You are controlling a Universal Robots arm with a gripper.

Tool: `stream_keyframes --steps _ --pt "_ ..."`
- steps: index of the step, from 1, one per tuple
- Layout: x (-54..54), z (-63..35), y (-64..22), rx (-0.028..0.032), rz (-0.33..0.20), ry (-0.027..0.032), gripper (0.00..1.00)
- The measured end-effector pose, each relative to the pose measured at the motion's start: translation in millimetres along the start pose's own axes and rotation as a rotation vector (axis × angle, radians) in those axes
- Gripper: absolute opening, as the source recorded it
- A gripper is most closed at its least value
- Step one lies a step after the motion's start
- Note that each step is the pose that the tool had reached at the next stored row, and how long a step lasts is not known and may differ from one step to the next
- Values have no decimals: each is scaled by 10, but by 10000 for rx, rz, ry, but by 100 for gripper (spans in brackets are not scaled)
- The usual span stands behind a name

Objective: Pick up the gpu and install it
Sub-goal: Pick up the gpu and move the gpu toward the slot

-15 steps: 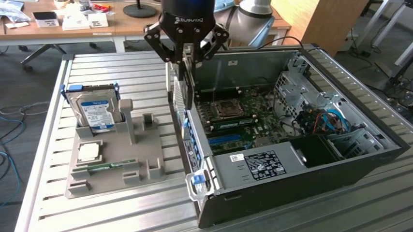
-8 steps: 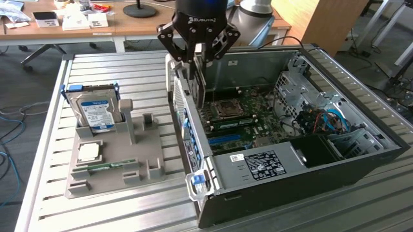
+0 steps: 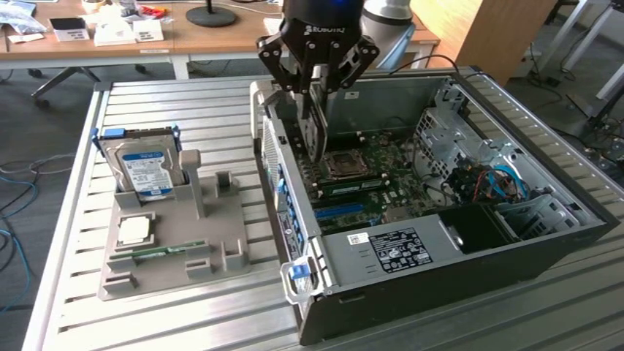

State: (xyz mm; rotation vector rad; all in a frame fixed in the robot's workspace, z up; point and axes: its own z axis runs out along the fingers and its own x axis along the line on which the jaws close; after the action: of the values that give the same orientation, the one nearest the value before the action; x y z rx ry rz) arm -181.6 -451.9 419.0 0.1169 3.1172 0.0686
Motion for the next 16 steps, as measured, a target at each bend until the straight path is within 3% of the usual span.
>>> stream_keyframes --steps 16 --pt "-398 9 32 0 -1 0 27"
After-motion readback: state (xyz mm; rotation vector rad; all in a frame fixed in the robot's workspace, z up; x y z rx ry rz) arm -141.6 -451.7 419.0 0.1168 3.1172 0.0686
